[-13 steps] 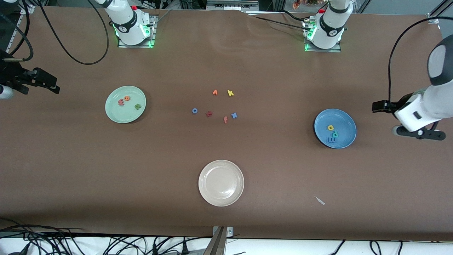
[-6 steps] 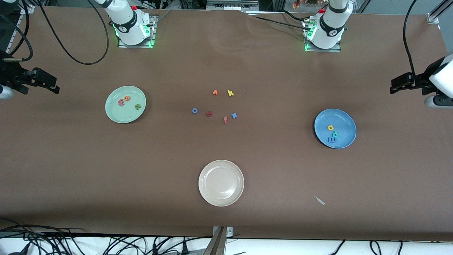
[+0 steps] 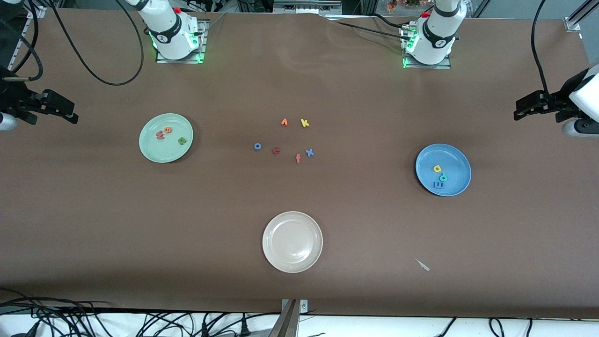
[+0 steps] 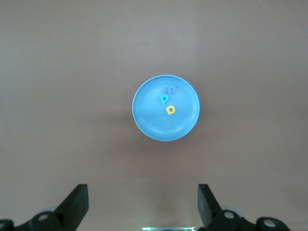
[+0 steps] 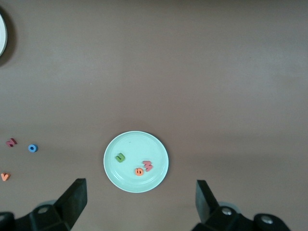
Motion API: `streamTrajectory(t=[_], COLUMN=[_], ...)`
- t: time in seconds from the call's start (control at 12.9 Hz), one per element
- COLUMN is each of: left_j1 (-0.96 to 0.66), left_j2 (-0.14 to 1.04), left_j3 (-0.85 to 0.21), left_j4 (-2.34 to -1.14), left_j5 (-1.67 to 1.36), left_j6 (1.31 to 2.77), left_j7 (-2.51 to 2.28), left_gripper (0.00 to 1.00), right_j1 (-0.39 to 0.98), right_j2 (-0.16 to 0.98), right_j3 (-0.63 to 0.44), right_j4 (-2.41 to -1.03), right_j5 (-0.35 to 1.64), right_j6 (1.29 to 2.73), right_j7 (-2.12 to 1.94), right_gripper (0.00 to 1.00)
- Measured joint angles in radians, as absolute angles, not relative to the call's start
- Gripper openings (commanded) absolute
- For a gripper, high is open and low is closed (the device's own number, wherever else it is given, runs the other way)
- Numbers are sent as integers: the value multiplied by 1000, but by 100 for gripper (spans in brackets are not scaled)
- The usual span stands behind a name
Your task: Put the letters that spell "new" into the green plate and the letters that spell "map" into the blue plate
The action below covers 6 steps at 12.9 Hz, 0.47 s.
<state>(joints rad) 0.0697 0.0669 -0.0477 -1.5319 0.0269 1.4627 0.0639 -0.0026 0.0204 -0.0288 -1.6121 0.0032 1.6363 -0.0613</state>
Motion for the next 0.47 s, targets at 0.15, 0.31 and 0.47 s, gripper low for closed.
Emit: streamTrajectory(t=[0.15,0.31,0.47], left_j1=[67,67,67], left_j2=[66,56,45], left_j3=[-48,-47,-44], left_j4=[-1532,-1532,-1532], left_j5=[27,19,-1], left_j6=[1463,1463,1463], left_j7=[64,64,63], left_gripper=[100,100,100], right_j1=[-3,-3,-3], right_j2=[20,20,20], right_j3=[-29,-29,-30], right_j4=[-1612,-1612,-1612], right_j5=[3,3,3], right_j6=[1636,1636,1636], right_j7=[-61,-61,-61], right_gripper=[100,100,100])
